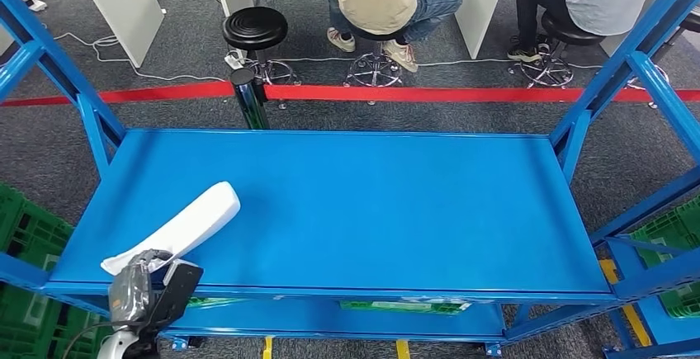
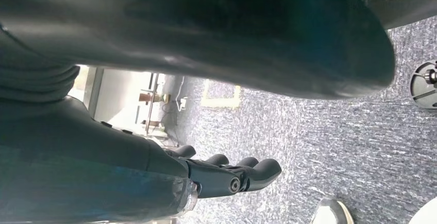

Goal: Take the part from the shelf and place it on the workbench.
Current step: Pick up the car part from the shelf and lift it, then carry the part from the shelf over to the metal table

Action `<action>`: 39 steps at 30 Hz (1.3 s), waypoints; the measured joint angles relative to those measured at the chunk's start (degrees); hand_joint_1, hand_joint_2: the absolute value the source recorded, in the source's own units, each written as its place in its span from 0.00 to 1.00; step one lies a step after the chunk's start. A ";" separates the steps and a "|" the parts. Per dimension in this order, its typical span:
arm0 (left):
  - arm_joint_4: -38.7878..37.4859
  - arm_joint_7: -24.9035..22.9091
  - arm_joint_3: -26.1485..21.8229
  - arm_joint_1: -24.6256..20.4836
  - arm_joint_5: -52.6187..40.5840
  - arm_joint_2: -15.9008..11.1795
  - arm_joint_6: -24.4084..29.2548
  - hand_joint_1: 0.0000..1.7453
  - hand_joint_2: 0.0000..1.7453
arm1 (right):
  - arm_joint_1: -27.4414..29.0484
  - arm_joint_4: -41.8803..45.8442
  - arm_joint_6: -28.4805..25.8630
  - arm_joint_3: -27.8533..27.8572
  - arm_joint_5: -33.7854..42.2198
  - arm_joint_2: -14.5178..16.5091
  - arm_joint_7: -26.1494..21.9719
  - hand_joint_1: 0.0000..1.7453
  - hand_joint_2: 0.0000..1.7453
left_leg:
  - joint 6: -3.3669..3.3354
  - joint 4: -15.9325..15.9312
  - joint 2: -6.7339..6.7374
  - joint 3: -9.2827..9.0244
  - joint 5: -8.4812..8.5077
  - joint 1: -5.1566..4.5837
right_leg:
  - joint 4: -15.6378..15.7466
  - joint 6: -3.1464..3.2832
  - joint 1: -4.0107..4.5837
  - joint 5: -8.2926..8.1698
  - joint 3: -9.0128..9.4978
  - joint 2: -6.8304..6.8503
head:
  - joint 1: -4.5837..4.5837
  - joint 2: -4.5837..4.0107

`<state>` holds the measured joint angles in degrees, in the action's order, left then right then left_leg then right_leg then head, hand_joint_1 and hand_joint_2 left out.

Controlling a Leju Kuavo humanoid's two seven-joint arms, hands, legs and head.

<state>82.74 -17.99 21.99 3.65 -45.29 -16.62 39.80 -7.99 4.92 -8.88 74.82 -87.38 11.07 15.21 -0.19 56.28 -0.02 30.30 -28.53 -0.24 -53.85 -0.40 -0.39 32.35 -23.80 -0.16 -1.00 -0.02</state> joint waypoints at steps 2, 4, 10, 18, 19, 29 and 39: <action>0.74 0.93 -0.21 0.49 0.35 0.16 0.00 1.00 1.00 | 0.00 0.01 -0.02 0.00 0.00 0.01 -0.17 0.00 0.00 | 0.00 0.01 -0.10 0.02 0.00 0.00 | 0.01 0.00 0.00 0.00 0.00 0.06 | -0.01 0.01; 1.42 2.24 -0.64 0.88 0.56 0.43 0.00 1.00 1.00 | 0.01 0.01 -0.02 0.00 0.00 0.01 -0.38 0.00 0.00 | 0.00 0.01 -0.15 0.02 0.01 0.00 | 0.01 -0.01 0.00 0.00 0.00 0.09 | -0.01 0.01; 3.62 14.47 -2.87 2.29 7.04 2.89 0.00 1.00 1.00 | 0.02 0.01 -0.04 0.00 0.00 0.01 -0.80 0.00 0.00 | 0.00 0.02 -0.19 0.05 0.01 0.00 | 0.01 -0.01 0.00 0.00 0.00 0.14 | -0.01 0.00; 8.27 49.19 -3.01 3.91 54.20 4.28 -0.35 1.00 1.00 | 0.02 0.01 -0.11 0.00 0.00 -0.01 -2.00 0.00 0.00 | 0.00 0.02 -0.29 0.07 0.01 0.01 | 0.01 -0.01 0.01 0.00 -0.02 0.20 | 0.01 0.00; 9.19 51.73 -2.56 3.97 58.12 3.97 -0.75 1.00 1.00 | 0.02 0.02 -0.11 0.00 0.00 -0.01 -2.11 0.00 0.00 | 0.00 0.02 -0.32 0.07 0.01 0.01 | 0.01 -0.01 0.01 0.00 -0.02 0.22 | 0.02 0.00; 20.82 55.01 3.96 3.79 64.06 0.43 -9.71 1.00 1.00 | 0.01 0.01 -0.19 0.06 0.00 -0.08 -3.51 0.00 0.00 | 0.04 0.03 -0.52 0.09 0.05 0.00 | 0.02 -0.01 -0.01 0.00 -0.01 0.28 | 0.00 0.01; 30.84 54.64 12.07 1.33 56.26 -0.60 -12.01 1.00 1.00 | -0.01 0.01 -0.11 0.36 0.00 -0.02 -4.50 0.00 0.00 | -0.50 0.71 -0.89 0.45 -0.18 -0.25 | 0.13 -0.66 -0.20 -0.06 -0.02 0.53 | 0.19 0.01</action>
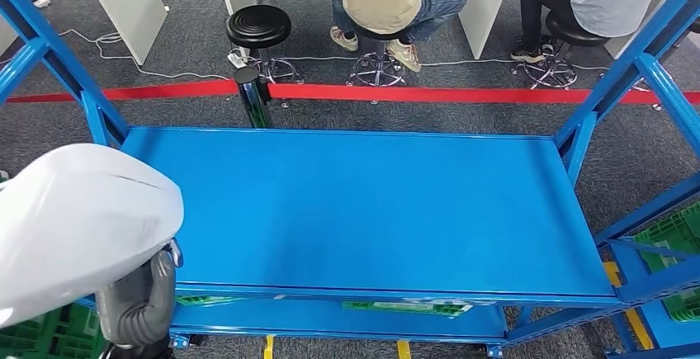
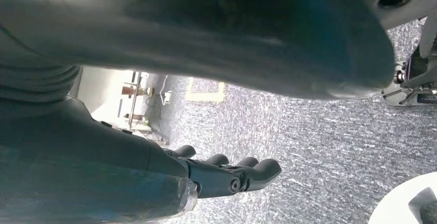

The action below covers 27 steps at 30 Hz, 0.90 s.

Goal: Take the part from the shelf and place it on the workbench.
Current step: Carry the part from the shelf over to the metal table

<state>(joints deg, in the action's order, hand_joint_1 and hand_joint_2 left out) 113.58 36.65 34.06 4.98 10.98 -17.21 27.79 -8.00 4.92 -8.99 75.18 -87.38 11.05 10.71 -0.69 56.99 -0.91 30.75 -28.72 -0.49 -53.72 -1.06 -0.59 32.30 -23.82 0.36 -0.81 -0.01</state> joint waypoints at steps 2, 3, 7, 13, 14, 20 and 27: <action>1.03 -0.67 2.05 -1.25 -1.98 -0.45 1.39 1.00 1.00 | -0.05 0.00 -0.21 0.01 0.00 0.02 0.00 0.00 0.00 | -0.40 -0.21 0.00 0.05 0.31 0.17 | -0.12 -0.34 -0.02 0.11 0.03 0.03 | 0.05 -0.01; 1.45 -1.07 3.08 -1.98 -2.59 -0.64 1.87 1.00 1.00 | -0.07 0.01 -0.45 0.01 0.00 -0.01 -0.33 0.00 0.00 | -0.64 -0.44 0.03 0.09 0.54 0.32 | -0.66 -0.51 -0.01 0.70 -0.16 0.01 | 0.03 -0.01; 2.02 -1.96 6.16 -4.65 -2.72 -0.93 2.02 1.00 1.00 | -0.11 0.00 -1.83 0.27 0.13 -0.39 -4.04 0.00 0.00 | -1.31 -0.83 -0.07 0.86 1.30 0.58 | -12.72 -1.16 -0.12 7.66 -5.60 -0.11 | -0.72 0.00; 1.36 -2.33 10.01 -8.89 -0.81 -1.06 1.24 1.00 1.00 | -0.36 -0.01 -4.32 1.83 0.45 -1.69 -9.60 0.00 0.00 | -0.56 -0.33 -0.90 1.85 2.08 0.55 | -6.03 -1.05 -0.38 0.46 -3.41 -0.07 | -1.34 -0.01; 1.27 -2.23 10.46 -9.39 -0.28 -1.09 1.00 1.00 1.00 | -0.49 -0.03 -4.60 2.11 0.43 -1.86 -9.81 0.00 0.00 | -0.21 -0.20 -0.93 2.09 2.31 0.51 | -3.28 -0.78 -0.31 -0.65 -2.41 -0.10 | -1.41 0.00; 0.61 -1.03 12.29 -10.82 1.50 -1.46 0.20 1.00 1.00 | -0.95 -0.44 -5.42 3.88 0.37 -2.67 -8.37 0.00 0.00 | 1.91 2.67 0.30 4.36 -0.06 0.90 | -1.21 1.95 -0.07 -2.94 -3.97 -0.43 | -0.87 -0.01; -0.37 -0.16 13.39 -11.24 2.33 -1.83 -0.73 1.00 1.00 | -0.84 -0.60 -5.40 5.39 0.44 -3.06 -7.45 0.00 0.00 | 2.71 10.27 0.92 2.34 -4.53 1.29 | -2.14 2.03 0.06 -6.01 -8.82 -0.45 | 0.79 0.01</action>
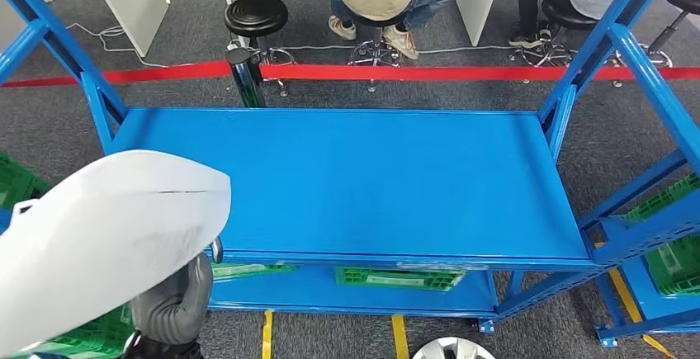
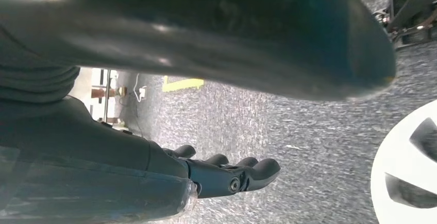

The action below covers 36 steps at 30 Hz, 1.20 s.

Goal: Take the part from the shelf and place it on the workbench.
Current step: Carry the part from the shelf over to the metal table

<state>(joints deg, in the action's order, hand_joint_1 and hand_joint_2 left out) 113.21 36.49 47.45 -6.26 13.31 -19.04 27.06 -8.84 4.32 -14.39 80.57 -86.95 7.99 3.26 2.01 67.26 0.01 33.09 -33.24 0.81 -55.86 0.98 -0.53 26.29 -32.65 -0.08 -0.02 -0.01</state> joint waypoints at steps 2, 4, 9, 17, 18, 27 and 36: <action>-0.18 0.18 0.24 -0.15 0.05 0.01 -0.50 1.00 1.00 | -0.03 -0.02 0.02 0.09 0.00 -0.04 0.00 0.00 0.00 | -0.24 -7.66 -0.30 -5.29 1.30 0.06 | -0.73 -0.52 0.12 -0.46 -0.94 -0.15 | 0.24 0.00; -0.31 0.31 0.48 -0.26 0.08 0.02 -0.94 1.00 1.00 | -0.05 -0.02 0.06 0.10 0.02 -0.12 0.00 0.00 0.00 | -0.66 -11.09 -0.74 -7.14 0.76 -0.09 | -1.07 -1.23 0.23 -1.07 -1.40 -0.25 | 0.35 -0.01; -0.90 0.36 0.91 -0.43 0.15 0.13 -1.56 1.00 1.00 | 0.10 -0.04 0.33 0.13 0.14 -0.44 -0.53 0.00 0.00 | -3.15 -11.51 -0.84 -4.89 2.90 -0.26 | -5.51 -2.76 -0.12 3.26 -3.31 -0.21 | -0.40 -0.02; -1.74 0.50 1.23 -0.31 -0.09 0.39 -1.74 1.00 1.00 | -0.14 -0.21 0.32 0.13 0.02 -0.97 -1.87 0.00 0.00 | -3.72 -11.26 -1.06 0.84 7.70 -1.68 | -6.46 -0.84 0.79 5.42 4.02 -0.09 | -1.68 -0.02; -1.74 0.51 1.24 -0.28 -0.16 0.45 -1.81 1.00 1.00 | -0.25 -0.22 0.25 0.13 -0.01 -1.12 -1.90 0.00 0.00 | -3.53 -11.22 -0.97 1.11 8.17 -1.79 | -2.12 -0.38 1.08 5.26 6.73 -0.06 | -1.68 -0.02; -2.44 0.51 1.44 0.00 0.10 0.57 -3.05 1.00 1.00 | -0.29 -0.36 -0.89 0.13 -0.08 -1.74 -2.91 0.00 0.00 | -0.75 2.88 -0.15 5.94 -2.63 -0.72 | 2.76 0.99 1.17 1.37 4.48 0.28 | -0.24 -0.01; -2.81 0.49 1.50 -0.18 0.78 0.54 -1.99 1.00 1.00 | -0.23 -0.67 -3.34 0.17 0.07 -1.77 -6.21 0.00 0.00 | -1.22 -11.22 -0.42 -7.88 -0.06 -0.31 | -1.41 -1.38 0.77 -2.16 -2.52 0.04 | 0.91 0.01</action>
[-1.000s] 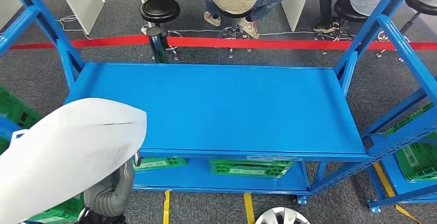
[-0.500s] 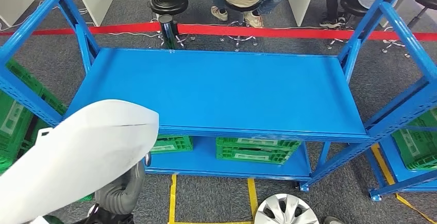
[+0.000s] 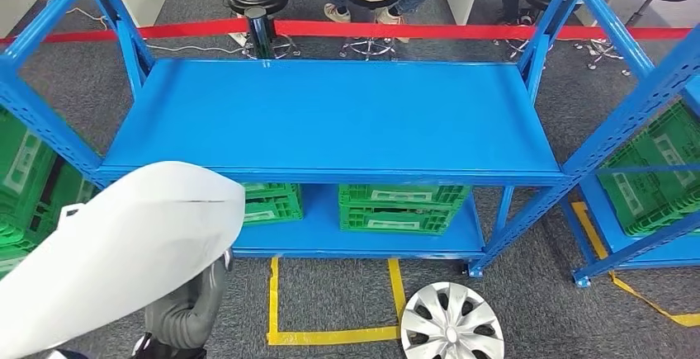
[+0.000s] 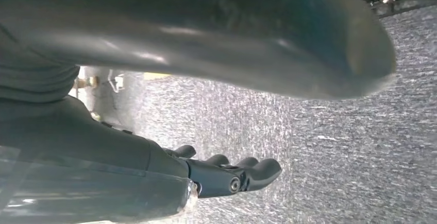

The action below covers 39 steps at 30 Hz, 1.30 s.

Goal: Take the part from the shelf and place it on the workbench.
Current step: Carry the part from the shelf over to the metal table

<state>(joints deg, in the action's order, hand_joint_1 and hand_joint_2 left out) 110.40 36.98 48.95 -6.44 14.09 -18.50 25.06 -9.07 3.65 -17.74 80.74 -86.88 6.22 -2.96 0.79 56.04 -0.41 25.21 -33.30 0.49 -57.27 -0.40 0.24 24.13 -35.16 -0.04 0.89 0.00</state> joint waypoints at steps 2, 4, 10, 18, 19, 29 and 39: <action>0.01 0.00 0.02 0.16 0.02 -0.02 0.66 1.00 1.00 | 0.13 -0.11 -0.40 0.01 -0.07 0.01 -0.90 0.00 0.00 | -1.05 -0.16 0.07 0.92 0.71 0.07 | -0.83 -0.72 -0.14 0.86 -0.66 -0.05 | -0.11 -0.01; 0.04 0.00 0.04 0.44 -0.11 -0.04 1.33 1.00 1.00 | 0.24 -0.15 -0.81 0.00 -0.14 0.03 -1.88 0.00 0.00 | -2.03 -0.27 0.12 2.29 2.07 0.07 | -5.33 -1.30 -0.30 6.02 -1.81 -0.04 | -0.70 -0.02; 0.09 0.00 0.14 1.24 -0.43 -0.11 2.02 1.00 1.00 | 0.11 -0.45 -1.25 -0.01 -0.19 0.16 -3.04 0.00 0.00 | -2.60 -0.06 0.03 7.71 6.41 -1.15 | -13.53 -0.41 -0.09 8.33 1.01 -0.03 | -2.34 -0.01; 1.76 0.02 -0.17 3.73 -1.58 -0.62 5.18 1.00 1.00 | -0.51 -0.82 -3.09 -0.05 -0.46 0.44 -6.14 0.00 0.00 | -0.82 1.28 0.63 11.16 7.76 -1.45 | 4.98 2.30 0.82 6.55 11.07 0.00 | -2.20 -0.01; 1.94 0.02 -0.34 4.31 -1.50 -0.74 5.52 1.00 1.00 | -0.46 -0.90 -3.20 -0.06 -0.48 0.52 -6.33 0.00 0.00 | -0.45 3.37 0.55 11.90 5.12 -1.33 | 5.11 2.54 0.67 5.96 10.37 0.09 | -1.95 -0.02; 2.89 -0.07 -0.69 6.61 -2.45 -1.52 9.04 1.00 1.00 | -0.28 -1.40 -3.40 -0.07 -0.35 1.27 -9.15 0.00 0.00 | -1.38 1.21 0.42 1.52 3.66 -1.26 | 3.23 2.15 1.12 1.91 3.76 0.61 | -0.90 -0.01; 2.96 0.01 -0.72 6.40 -2.04 -1.63 7.26 1.00 1.00 | -0.80 -1.53 -3.48 -0.01 1.70 1.30 -15.06 0.00 0.00 | -2.55 -3.34 0.57 0.89 2.94 -0.44 | -14.02 -1.53 -0.67 9.56 -3.04 0.12 | -2.46 -0.01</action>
<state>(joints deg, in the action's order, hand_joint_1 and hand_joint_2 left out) 113.36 36.99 48.23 -0.04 12.05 -20.13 32.33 -9.87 2.12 -21.22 80.74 -85.18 7.52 -18.02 -1.76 52.70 0.16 26.10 -30.37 0.05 -71.29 -1.93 -0.43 33.69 -38.21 0.07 -1.57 -0.01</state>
